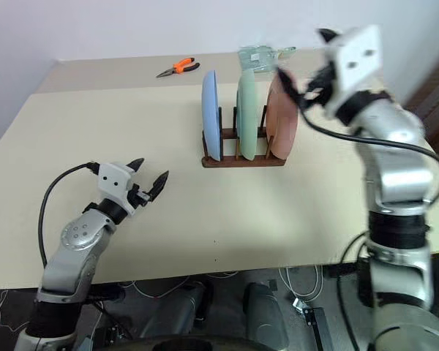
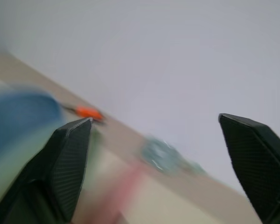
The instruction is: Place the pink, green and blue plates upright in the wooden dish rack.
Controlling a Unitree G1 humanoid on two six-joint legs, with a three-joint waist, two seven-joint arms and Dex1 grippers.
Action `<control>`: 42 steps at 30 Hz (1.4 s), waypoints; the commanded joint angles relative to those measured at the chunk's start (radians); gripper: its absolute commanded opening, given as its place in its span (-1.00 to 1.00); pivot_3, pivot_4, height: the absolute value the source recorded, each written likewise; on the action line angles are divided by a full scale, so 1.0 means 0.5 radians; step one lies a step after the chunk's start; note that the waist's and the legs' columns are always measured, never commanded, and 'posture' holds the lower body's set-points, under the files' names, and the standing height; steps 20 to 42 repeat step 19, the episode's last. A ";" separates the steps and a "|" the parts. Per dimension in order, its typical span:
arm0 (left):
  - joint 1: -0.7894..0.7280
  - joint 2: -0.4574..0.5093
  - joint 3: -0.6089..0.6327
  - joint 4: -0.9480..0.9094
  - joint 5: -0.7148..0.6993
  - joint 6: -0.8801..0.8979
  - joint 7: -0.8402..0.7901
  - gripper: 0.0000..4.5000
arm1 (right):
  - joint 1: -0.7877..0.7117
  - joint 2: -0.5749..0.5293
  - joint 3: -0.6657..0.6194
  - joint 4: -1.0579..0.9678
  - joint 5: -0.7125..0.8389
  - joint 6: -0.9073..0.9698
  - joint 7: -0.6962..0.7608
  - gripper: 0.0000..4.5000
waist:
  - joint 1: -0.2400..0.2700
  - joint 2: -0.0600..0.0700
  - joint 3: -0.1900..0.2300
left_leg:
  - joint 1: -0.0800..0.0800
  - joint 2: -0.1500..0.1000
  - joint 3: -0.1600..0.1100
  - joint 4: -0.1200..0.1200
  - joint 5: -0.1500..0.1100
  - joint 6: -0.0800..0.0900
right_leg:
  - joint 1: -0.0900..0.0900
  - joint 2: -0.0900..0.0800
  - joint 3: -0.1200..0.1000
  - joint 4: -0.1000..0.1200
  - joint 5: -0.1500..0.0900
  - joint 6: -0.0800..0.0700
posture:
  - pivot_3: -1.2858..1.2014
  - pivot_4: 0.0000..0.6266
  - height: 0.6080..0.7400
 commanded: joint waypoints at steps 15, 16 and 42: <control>0.265 0.186 0.180 -0.020 -0.086 0.047 -0.232 0.59 | 0.735 0.004 -0.055 0.216 0.131 -0.167 0.515 0.97 | -0.005 0.006 0.002 | 0.001 0.002 0.005 0.003 -0.003 -0.003 | 0.000 -0.001 0.004 0.001 -0.004 -0.005 | 0.03 -0.52 0.83; 0.283 0.183 0.177 -0.042 -0.093 0.059 -0.238 0.59 | 0.726 0.005 -0.036 0.235 0.113 -0.191 0.518 0.97 | -0.004 0.006 0.002 | 0.001 0.002 0.005 0.003 -0.003 -0.003 | 0.000 -0.001 0.004 0.001 -0.004 -0.005 | 0.03 -0.52 0.83; 0.305 0.179 0.178 -0.071 -0.100 0.078 -0.247 0.59 | 0.714 0.005 -0.003 0.261 0.086 -0.234 0.519 0.97 | -0.002 0.006 0.002 | 0.000 0.002 0.005 0.003 -0.003 -0.003 | 0.000 -0.001 0.004 0.001 -0.004 -0.005 | 0.03 -0.52 0.83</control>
